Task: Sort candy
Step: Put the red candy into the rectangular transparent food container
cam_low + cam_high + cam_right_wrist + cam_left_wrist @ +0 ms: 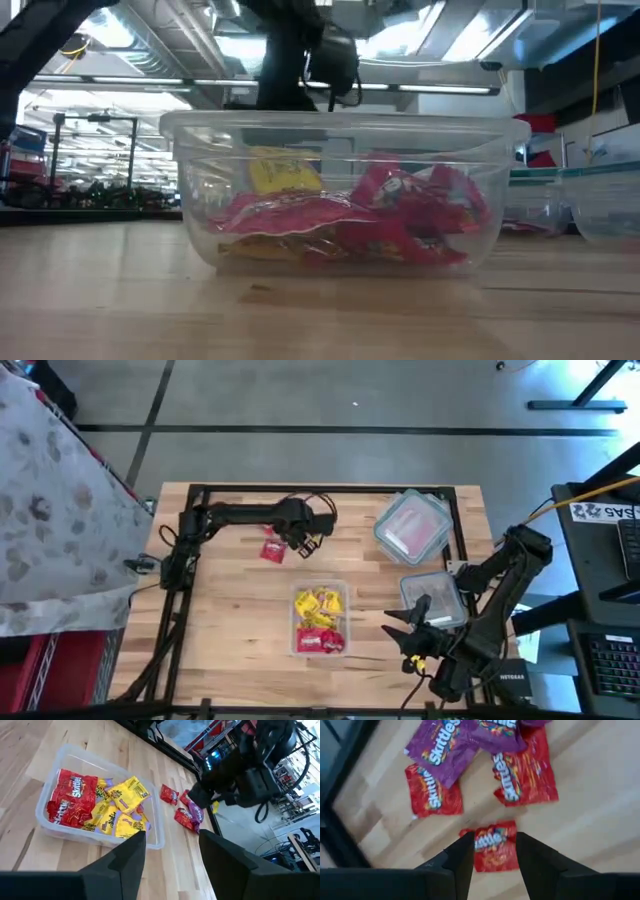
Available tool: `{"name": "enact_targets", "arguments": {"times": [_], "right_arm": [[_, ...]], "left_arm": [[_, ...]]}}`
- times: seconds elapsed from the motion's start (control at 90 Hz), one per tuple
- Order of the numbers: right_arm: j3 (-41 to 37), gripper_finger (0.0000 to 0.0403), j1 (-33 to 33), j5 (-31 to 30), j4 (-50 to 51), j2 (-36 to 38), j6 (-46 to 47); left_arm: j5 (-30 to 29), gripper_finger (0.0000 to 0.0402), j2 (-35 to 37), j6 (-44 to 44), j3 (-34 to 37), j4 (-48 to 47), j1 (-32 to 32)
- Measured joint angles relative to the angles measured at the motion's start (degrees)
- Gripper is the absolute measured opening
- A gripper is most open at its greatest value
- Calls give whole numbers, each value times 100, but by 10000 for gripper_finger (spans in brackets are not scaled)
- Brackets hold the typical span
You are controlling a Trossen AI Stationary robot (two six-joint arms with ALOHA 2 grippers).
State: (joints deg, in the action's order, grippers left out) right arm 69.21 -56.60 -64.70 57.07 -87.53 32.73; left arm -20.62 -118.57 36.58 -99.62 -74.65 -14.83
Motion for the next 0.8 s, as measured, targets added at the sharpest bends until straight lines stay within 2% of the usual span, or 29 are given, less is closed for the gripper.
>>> {"name": "enact_targets", "arguments": {"times": [0.122, 0.233, 0.622, 0.8], "right_arm": [[0, 172, 0, 45, 8, 0, 0], [0, 172, 0, 86, 15, 0, -16], [0, 172, 0, 84, 143, 0, -42], [0, 172, 0, 86, 165, 0, -42]], "left_arm": [[578, 128, -3, -113, 320, 804, -274], [824, 128, -1, -131, 562, 1352, -384], [612, 125, -27, -152, 1428, 2416, -393], [468, 81, -14, -326, 1541, 2498, -362]]}}
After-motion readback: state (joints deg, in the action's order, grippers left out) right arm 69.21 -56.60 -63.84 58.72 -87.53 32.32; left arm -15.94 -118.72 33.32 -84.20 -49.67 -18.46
